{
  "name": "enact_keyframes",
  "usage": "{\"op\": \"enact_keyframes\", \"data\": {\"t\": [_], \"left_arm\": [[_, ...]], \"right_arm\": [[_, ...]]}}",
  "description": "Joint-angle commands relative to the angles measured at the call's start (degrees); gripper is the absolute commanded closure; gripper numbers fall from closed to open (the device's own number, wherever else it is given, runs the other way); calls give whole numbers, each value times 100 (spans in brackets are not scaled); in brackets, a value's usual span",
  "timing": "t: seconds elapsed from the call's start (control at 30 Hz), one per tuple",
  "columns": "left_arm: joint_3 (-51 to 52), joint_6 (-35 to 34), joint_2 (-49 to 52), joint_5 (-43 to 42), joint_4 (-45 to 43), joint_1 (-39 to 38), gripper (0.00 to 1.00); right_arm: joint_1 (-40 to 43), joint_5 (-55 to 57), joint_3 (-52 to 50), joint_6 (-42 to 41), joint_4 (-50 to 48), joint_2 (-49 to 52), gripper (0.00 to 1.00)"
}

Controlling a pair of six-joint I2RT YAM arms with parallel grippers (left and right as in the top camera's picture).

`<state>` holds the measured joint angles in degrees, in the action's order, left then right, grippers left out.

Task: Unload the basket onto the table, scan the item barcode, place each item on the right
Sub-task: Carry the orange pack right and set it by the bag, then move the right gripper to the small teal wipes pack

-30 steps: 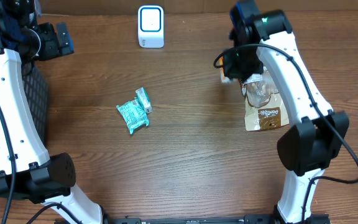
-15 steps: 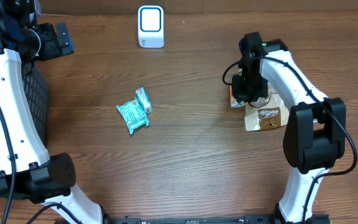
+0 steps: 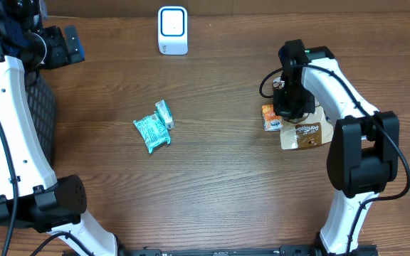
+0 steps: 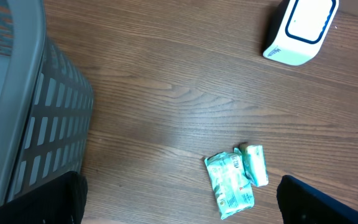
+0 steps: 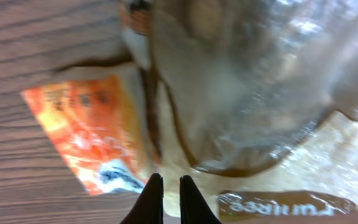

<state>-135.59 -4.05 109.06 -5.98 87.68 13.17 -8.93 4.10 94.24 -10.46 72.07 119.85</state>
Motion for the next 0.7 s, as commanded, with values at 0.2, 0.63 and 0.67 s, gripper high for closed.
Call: {"op": "enact_keyframes", "data": {"t": [0.2, 0.63, 0.67], "left_arm": [[-48, 85, -74, -66, -4, -7, 0], [-48, 85, -74, -66, -7, -7, 0], [-48, 85, -74, -66, -7, -7, 0]], "right_arm": [[50, 118, 857, -44, 402, -55, 82], [-433, -1685, 363, 179, -42, -46, 94], [-514, -1683, 291, 199, -107, -46, 95]]}}
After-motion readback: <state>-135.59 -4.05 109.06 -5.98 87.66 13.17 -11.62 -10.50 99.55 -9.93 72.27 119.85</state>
